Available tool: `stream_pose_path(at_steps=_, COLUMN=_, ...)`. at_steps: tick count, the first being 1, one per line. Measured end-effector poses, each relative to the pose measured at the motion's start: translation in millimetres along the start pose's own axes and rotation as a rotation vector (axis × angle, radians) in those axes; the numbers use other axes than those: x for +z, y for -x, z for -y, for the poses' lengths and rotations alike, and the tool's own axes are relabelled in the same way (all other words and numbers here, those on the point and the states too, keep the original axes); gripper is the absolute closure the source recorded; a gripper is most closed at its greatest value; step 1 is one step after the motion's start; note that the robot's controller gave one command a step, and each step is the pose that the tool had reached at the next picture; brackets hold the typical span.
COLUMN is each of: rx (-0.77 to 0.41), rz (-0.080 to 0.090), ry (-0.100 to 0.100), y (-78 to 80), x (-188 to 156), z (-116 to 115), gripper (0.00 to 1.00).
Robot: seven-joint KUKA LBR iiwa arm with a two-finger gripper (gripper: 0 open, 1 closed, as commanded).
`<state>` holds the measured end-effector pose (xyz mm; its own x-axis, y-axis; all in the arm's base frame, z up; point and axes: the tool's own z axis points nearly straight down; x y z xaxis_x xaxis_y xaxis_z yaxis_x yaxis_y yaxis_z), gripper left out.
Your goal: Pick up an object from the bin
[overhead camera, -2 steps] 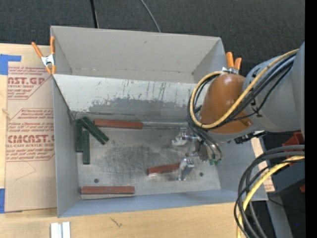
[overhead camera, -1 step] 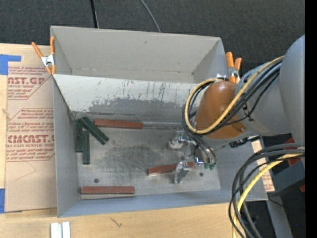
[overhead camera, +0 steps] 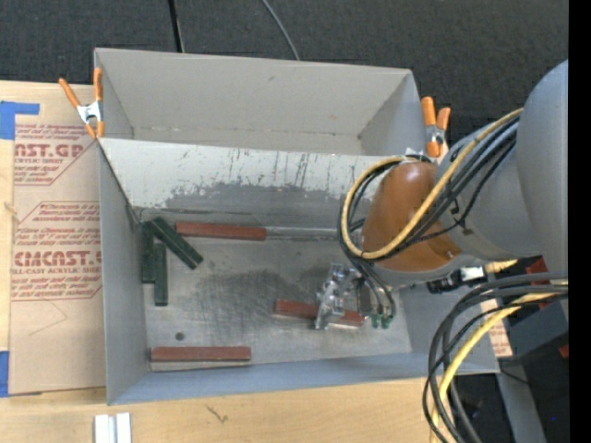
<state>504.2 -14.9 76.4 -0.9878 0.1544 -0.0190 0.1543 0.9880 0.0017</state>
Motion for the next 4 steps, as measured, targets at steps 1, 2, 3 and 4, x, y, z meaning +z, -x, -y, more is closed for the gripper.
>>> stream_pose_path(at_steps=1, rx=0.000, rz=0.000, ry=0.000, y=0.0, x=0, z=0, gripper=1.00)
stream_pose_path(at_steps=2, rx=0.000, rz=-0.004, ry=0.000, y=-0.8, x=-3, z=0, gripper=1.00)
stream_pose_path(at_steps=3, rx=-0.001, rz=-0.020, ry=-0.001, y=-4.1, x=-17, z=0, gripper=1.00)
stream_pose_path(at_steps=4, rx=-0.001, rz=-0.019, ry=-0.001, y=-2.8, x=-30, z=0, gripper=1.00)
